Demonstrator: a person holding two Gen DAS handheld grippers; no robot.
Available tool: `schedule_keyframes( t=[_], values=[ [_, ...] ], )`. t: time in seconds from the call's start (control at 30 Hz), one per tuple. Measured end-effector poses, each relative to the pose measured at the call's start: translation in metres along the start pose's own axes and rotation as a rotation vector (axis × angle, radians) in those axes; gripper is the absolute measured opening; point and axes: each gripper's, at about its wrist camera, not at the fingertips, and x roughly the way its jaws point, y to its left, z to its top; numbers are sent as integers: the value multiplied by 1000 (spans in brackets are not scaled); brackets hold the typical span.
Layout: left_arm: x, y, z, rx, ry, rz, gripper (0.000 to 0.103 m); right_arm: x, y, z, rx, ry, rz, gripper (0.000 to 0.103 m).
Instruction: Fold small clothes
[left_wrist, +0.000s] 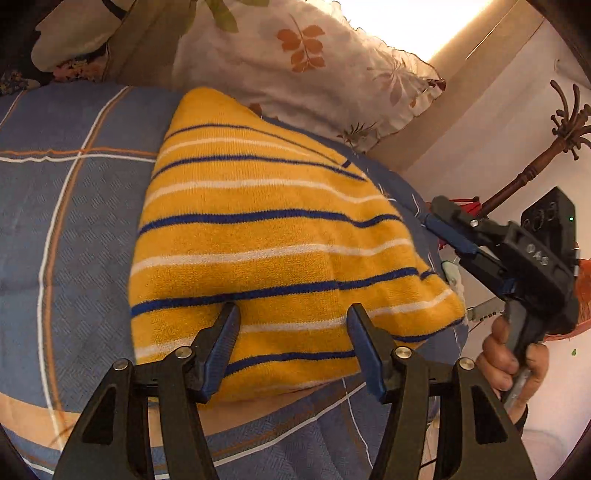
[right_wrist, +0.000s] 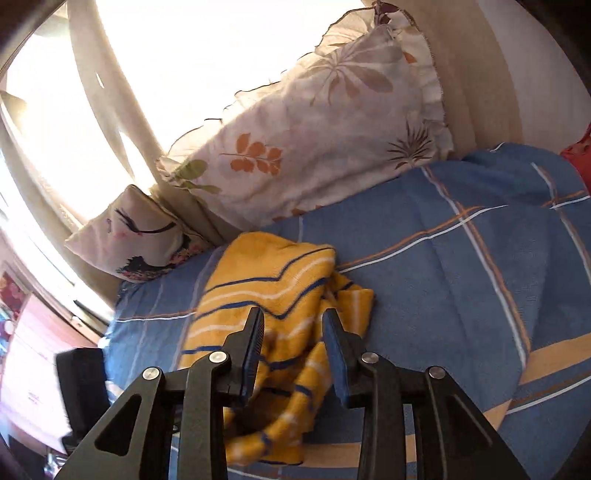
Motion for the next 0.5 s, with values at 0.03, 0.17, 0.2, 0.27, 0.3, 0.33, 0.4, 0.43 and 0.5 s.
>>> schedule_keyframes(
  t=[0.03,0.17,0.2,0.27,0.3,0.33,0.4,0.43,0.5],
  values=[
    [1,-2,-4,0,-3,8,59,4,1,-2,23,20,57,36],
    [-8,-6,-5,-5,6,-12,59,38,-7,-23,91,121,131,36],
    [-14,-4,-6,-19,7,-38,59,47,-13,-30,94,144,86,36],
    [-32,1,-4,-39,-11,-80,59,62,-29,-45,97,204,8,36],
    [-42,5,-2,-43,-33,-80,59,62,-35,-49,112,200,14,37],
    [-52,11,2,-47,-61,-69,59,58,-38,-50,123,196,13,41],
    [-67,30,12,-64,-108,-39,65,48,-37,-46,110,182,5,51],
    [-70,41,19,-85,-119,-21,70,43,-34,-42,97,162,-4,56],
    [-68,64,32,-149,-113,-24,73,37,-32,-34,78,117,-27,81]
  ],
)
